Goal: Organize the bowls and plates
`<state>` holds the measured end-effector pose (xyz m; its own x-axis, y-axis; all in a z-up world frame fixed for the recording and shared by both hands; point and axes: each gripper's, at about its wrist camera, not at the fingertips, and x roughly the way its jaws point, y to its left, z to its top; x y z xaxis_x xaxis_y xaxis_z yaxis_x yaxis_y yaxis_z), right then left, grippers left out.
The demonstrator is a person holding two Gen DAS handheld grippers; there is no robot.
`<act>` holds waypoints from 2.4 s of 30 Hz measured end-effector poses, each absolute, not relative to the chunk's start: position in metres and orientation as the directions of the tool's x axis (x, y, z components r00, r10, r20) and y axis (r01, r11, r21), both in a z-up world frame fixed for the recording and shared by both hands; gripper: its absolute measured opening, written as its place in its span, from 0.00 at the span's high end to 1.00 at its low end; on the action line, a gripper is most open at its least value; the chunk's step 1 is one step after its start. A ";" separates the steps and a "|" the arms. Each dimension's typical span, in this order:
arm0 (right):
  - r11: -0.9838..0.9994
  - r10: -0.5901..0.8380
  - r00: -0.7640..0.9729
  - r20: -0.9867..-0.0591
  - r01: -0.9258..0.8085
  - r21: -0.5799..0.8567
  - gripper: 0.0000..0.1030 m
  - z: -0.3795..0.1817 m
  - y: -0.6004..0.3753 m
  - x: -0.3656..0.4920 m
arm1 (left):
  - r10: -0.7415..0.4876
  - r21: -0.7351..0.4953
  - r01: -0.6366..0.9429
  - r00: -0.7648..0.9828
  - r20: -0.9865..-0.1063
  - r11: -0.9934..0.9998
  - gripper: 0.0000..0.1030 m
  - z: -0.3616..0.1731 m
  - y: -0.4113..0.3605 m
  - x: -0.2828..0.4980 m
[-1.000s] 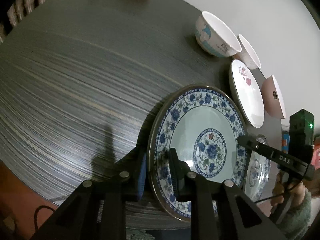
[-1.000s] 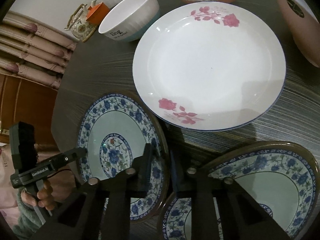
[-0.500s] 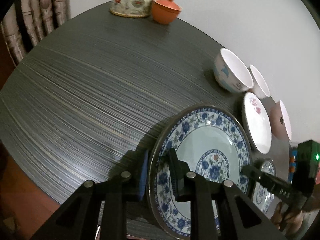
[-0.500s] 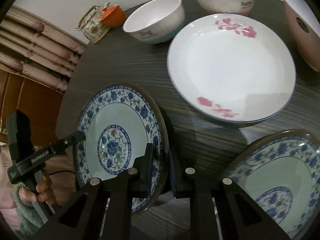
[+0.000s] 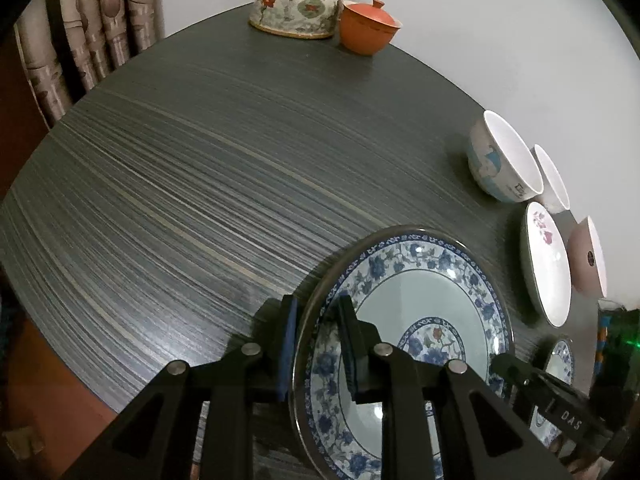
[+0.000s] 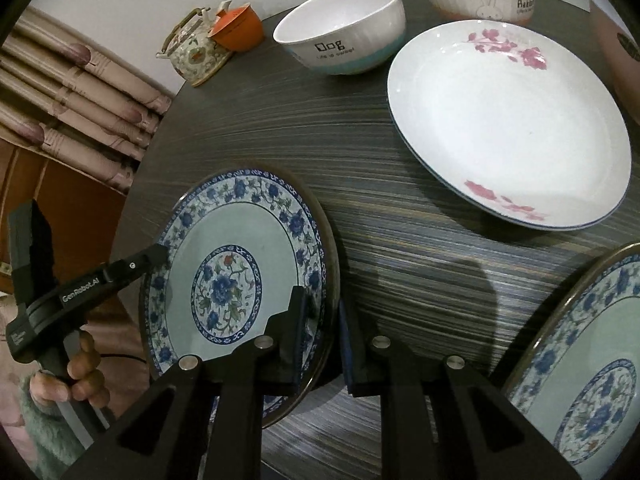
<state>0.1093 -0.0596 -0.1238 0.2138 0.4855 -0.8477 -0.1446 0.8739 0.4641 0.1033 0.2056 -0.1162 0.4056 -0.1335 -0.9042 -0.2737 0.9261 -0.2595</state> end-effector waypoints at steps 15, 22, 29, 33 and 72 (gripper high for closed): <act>0.879 0.476 0.219 -0.852 -0.161 0.449 0.81 -0.126 -0.052 0.105 | -0.114 -0.239 -0.290 0.389 -0.914 0.927 0.78 -0.126 0.196 0.111; 0.876 0.481 0.216 -0.849 -0.162 0.455 0.70 -0.125 -0.050 0.104 | -0.112 -0.256 -0.312 0.412 -0.904 0.915 0.73 -0.120 0.201 0.109; 0.874 0.485 0.234 -0.842 -0.146 0.463 0.65 -0.118 -0.061 0.100 | -0.123 -0.273 -0.293 0.442 -0.888 0.916 0.65 -0.111 0.200 0.105; 0.878 0.479 0.259 -0.838 -0.145 0.457 0.65 -0.109 -0.074 0.095 | -0.141 -0.279 -0.253 0.452 -0.881 0.927 0.59 -0.106 0.188 0.104; 0.840 0.410 0.413 -0.813 0.178 0.513 0.60 -0.099 -0.325 0.017 | -0.607 -0.611 0.034 0.167 -0.777 0.791 0.53 -0.110 -0.028 0.087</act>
